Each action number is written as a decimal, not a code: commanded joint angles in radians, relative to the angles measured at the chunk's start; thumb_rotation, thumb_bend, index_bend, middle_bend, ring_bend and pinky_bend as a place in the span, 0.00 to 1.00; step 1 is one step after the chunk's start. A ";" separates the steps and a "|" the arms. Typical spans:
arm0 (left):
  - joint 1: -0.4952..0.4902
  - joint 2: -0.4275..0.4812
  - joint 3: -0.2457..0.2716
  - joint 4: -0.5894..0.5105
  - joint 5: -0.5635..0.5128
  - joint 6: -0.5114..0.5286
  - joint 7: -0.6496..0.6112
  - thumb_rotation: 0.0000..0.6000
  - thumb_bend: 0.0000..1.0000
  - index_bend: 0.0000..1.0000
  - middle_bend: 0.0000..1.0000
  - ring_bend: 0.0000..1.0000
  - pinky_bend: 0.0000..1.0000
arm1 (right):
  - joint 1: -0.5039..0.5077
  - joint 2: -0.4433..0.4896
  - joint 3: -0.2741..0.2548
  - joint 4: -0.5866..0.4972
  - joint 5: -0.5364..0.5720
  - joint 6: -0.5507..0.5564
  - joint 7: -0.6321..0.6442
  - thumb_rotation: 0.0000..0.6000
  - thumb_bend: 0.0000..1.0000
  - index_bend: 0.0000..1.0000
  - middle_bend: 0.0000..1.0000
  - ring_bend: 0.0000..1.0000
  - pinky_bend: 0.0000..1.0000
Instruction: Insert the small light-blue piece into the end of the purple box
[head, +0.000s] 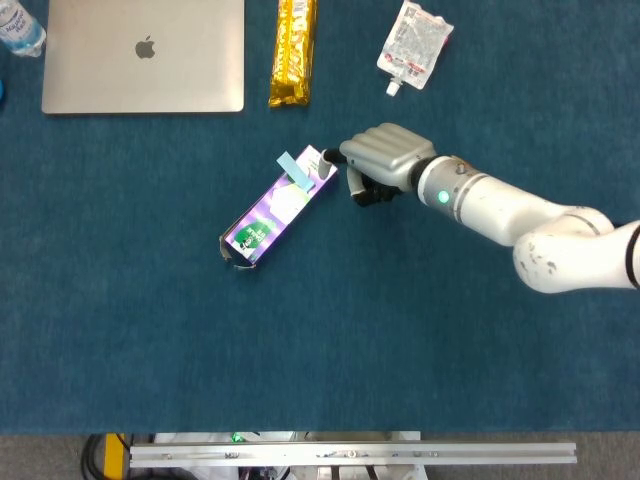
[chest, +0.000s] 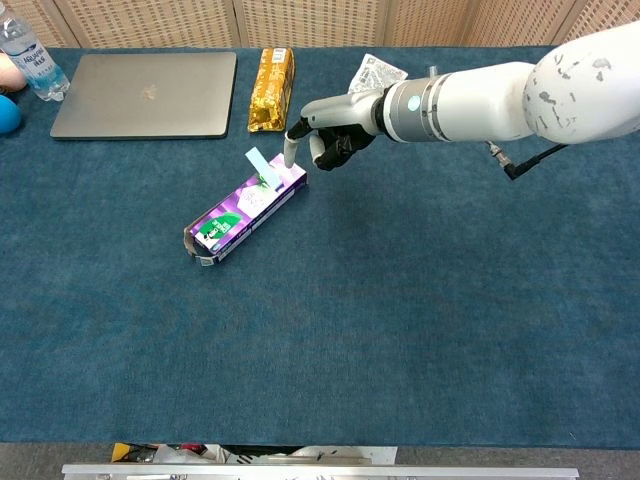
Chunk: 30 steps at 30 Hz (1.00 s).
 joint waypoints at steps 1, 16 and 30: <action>-0.001 -0.001 0.000 -0.001 0.001 -0.001 0.000 1.00 0.36 0.19 0.19 0.16 0.12 | 0.047 0.002 -0.057 -0.016 0.058 0.032 -0.033 0.78 1.00 0.29 1.00 1.00 1.00; 0.002 0.002 -0.004 0.009 -0.008 0.001 -0.018 1.00 0.36 0.19 0.19 0.16 0.12 | 0.092 -0.105 -0.104 0.046 0.111 0.116 -0.075 0.78 1.00 0.29 1.00 1.00 1.00; 0.006 -0.001 -0.002 0.019 -0.013 -0.003 -0.023 1.00 0.36 0.19 0.19 0.16 0.12 | 0.073 -0.151 -0.076 0.100 0.079 0.108 -0.054 0.78 1.00 0.29 1.00 1.00 1.00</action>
